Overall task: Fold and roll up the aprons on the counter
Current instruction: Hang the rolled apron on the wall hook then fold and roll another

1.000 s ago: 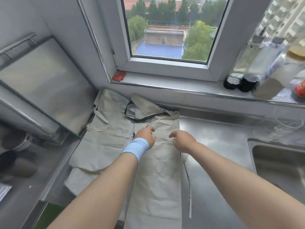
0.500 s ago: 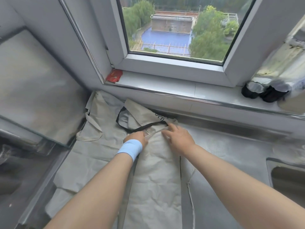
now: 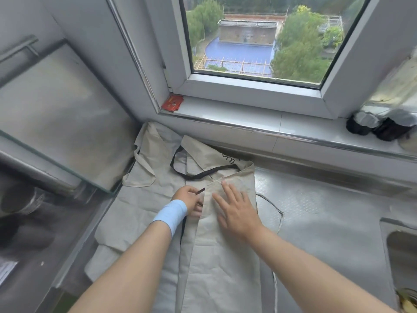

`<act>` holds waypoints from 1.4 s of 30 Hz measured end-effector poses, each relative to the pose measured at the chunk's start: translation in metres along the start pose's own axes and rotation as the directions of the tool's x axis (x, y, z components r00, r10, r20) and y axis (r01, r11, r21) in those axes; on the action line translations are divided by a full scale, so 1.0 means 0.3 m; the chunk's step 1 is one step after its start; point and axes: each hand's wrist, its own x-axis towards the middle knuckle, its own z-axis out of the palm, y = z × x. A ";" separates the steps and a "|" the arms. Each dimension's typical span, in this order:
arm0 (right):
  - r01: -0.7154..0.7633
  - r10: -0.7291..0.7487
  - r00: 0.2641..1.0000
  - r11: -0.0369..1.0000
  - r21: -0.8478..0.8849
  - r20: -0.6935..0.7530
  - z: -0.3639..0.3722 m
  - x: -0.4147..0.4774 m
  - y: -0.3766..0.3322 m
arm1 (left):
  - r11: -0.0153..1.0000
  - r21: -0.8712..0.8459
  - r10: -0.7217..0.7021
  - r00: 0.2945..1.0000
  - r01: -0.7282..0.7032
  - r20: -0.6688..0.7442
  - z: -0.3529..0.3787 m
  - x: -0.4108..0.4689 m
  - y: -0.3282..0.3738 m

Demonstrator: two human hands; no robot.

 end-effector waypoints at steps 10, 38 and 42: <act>-0.079 0.085 0.993 0.993 -0.087 0.078 -0.010 -0.135 -0.113 | 0.739 0.643 0.303 0.951 -0.199 -0.055 -0.008 -0.180 -0.203; 0.004 -0.006 0.983 1.000 0.012 0.182 0.129 -0.912 -0.459 | 0.233 0.822 0.328 0.837 -0.520 0.437 0.090 -0.813 -0.787; -0.152 0.135 0.953 0.988 0.041 0.270 -0.040 -0.859 -0.461 | 0.365 0.788 0.380 0.852 -0.496 0.360 0.075 -0.865 -0.705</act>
